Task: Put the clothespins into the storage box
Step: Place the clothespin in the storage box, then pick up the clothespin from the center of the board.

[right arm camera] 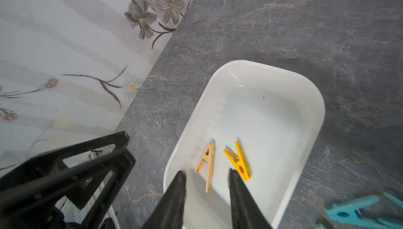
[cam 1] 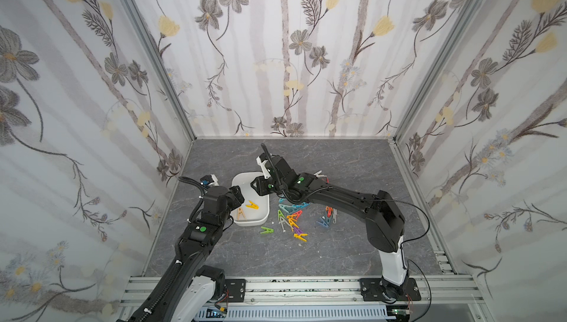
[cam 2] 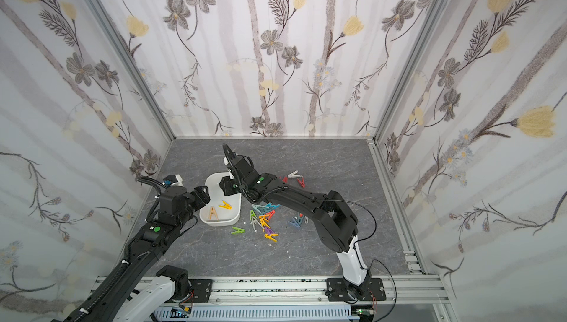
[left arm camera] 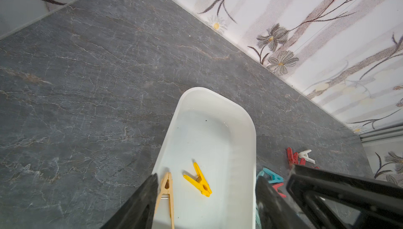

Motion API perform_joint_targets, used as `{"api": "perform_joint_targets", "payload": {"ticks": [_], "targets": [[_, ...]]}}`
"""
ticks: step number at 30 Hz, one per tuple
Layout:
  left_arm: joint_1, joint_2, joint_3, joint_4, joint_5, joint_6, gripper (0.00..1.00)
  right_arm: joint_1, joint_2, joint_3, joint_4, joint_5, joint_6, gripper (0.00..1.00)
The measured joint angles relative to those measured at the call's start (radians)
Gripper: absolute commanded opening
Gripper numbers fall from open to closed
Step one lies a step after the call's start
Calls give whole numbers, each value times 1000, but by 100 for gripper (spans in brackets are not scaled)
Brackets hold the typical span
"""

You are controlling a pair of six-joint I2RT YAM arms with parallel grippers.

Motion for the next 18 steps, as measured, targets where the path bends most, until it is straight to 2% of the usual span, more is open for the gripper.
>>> {"api": "perform_joint_targets", "payload": {"ticks": [4,11,14,18], "targets": [[-95,16,5,-24,2,8,68,-16,-192,-261,12,56,-3,36],[-425,56,-11,-11,-4,-5,68,17,-488,-724,-32,118,-4,39],[-529,86,-41,7,-1,-33,68,43,-543,-806,-63,132,-19,39],[-563,116,-67,42,0,-69,69,91,-535,-831,-66,148,-47,42]]}}
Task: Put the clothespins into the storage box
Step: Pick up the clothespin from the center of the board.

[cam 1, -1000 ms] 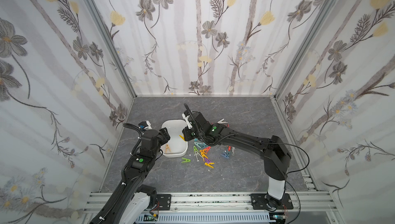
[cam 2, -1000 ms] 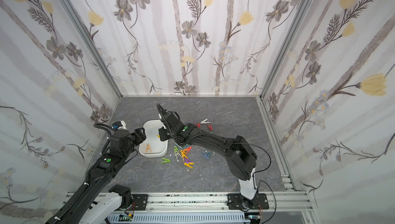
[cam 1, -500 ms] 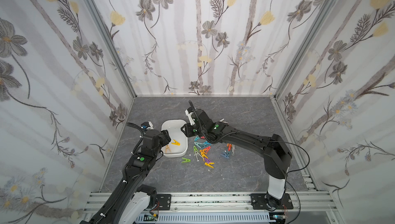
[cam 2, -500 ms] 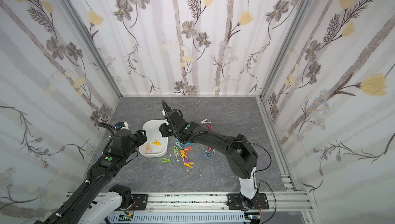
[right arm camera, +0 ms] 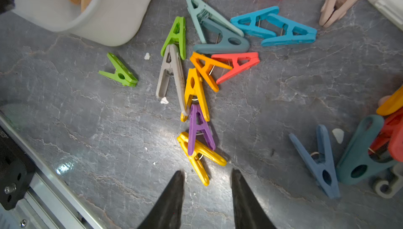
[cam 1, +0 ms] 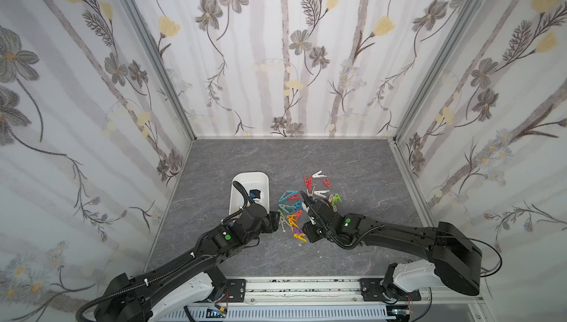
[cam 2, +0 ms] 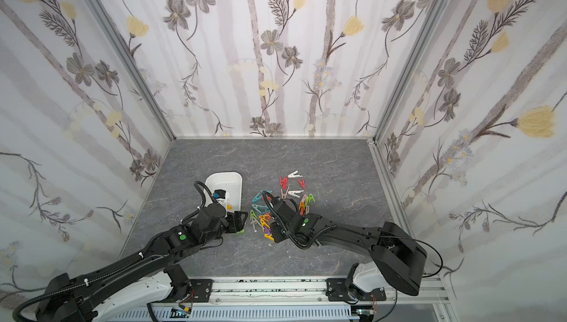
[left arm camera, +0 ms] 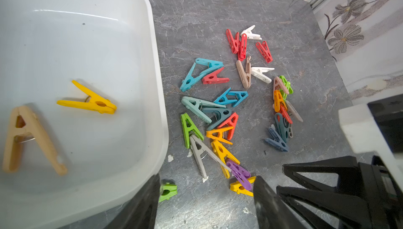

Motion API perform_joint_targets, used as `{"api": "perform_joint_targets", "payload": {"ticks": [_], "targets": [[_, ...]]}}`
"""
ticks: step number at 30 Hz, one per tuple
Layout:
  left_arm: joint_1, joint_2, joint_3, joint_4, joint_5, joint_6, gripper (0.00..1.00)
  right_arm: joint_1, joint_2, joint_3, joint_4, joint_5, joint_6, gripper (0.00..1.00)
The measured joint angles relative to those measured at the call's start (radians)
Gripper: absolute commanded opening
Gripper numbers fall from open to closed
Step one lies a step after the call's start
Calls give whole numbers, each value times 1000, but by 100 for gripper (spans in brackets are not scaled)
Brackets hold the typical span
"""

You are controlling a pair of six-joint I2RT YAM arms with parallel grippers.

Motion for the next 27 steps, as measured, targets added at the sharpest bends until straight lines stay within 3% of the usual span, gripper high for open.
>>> {"api": "perform_joint_targets", "payload": {"ticks": [5,13,22,27], "targets": [[1,0,-1,27,-12,-13,69,65,98,1,-1,-2,-29,42],[25,-29,-11,28,-28,-19,70,77,169,3,16,11,-48,40],[51,-37,-16,28,-27,-25,69,77,225,61,13,51,-89,15],[84,-56,-10,23,-25,-24,70,87,200,68,-24,52,-99,8]]}}
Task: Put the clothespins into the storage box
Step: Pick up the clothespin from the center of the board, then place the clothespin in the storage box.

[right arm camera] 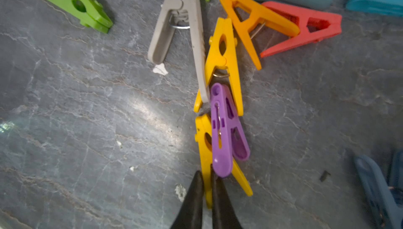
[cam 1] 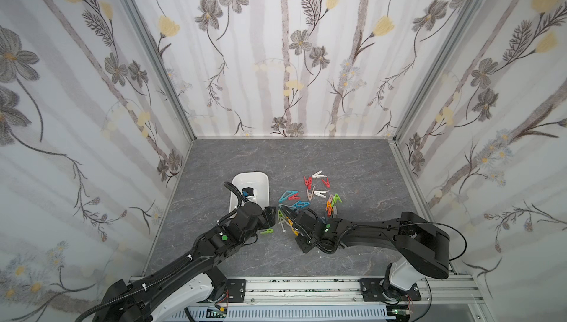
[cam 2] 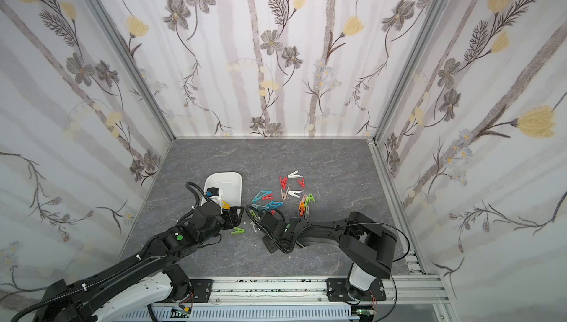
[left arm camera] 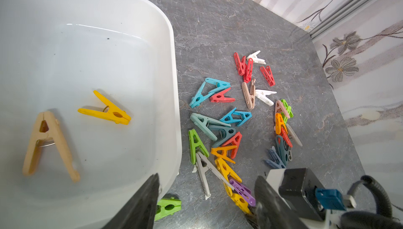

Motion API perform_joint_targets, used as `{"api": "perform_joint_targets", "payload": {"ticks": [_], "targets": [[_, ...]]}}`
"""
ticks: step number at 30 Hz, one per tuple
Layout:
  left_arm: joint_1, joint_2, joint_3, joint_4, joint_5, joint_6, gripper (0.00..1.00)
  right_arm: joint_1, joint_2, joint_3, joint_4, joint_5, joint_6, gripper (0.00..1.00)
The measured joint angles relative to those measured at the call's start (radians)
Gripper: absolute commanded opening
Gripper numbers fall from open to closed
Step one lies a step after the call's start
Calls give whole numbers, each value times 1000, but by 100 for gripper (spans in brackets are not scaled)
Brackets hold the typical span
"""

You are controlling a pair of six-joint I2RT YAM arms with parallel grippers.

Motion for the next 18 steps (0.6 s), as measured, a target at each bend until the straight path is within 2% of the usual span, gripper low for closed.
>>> {"api": "perform_joint_targets", "payload": {"ticks": [6,10,15,18], "targets": [[82,-27,40,-29,6,23,70,15,-90,50,-77,-28,-26,7],[167,-30,90,-66,5,45,70,3,-104,157,-90,-77,-34,8],[295,-51,117,-95,-10,60,70,-56,-21,306,35,-183,2,9],[332,-65,119,-106,-16,60,70,-95,62,389,137,-238,58,8]]}}
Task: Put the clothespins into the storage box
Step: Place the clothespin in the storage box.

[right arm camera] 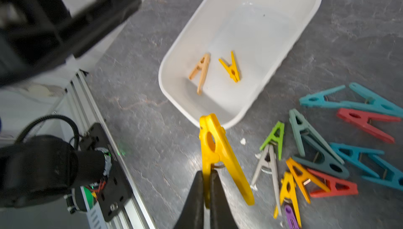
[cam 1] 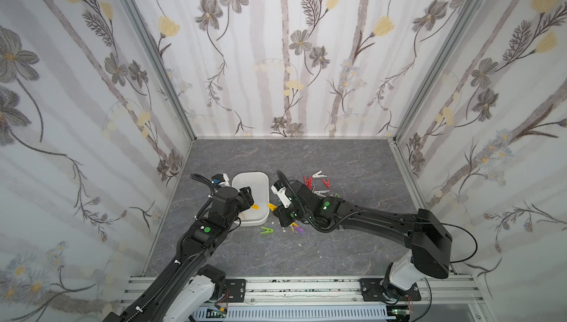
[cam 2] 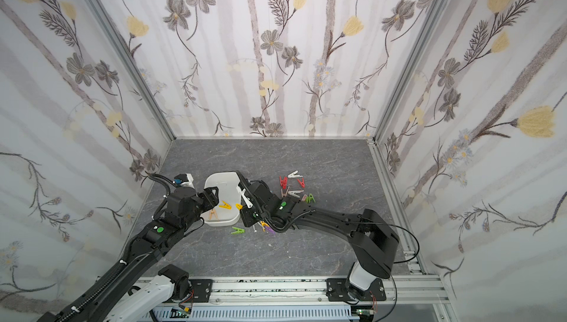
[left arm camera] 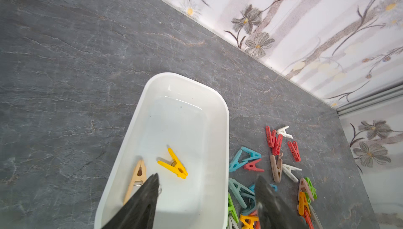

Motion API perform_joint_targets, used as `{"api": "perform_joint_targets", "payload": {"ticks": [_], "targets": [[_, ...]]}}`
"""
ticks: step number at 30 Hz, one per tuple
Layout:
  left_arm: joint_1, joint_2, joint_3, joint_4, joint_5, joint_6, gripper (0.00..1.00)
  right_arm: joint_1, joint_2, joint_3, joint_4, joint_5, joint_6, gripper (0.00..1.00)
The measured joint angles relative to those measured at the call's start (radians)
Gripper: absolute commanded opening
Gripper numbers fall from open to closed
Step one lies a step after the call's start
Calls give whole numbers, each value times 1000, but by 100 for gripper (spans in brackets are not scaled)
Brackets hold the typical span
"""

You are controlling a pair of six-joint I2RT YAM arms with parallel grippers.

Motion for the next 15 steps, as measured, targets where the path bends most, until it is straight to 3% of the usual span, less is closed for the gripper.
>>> {"api": "perform_joint_targets", "payload": {"ticks": [7,10,13,15], "targets": [[11,-5,-34,0,13,-6,69,-39,185,155,141,-81,93,12],[12,-6,-50,0,23,-20,69,-59,223,178,143,-73,115,20],[12,-10,-61,1,35,-25,69,-63,231,194,135,-57,122,33],[12,-11,-65,5,42,-27,68,-61,229,198,135,-51,117,35]]}}
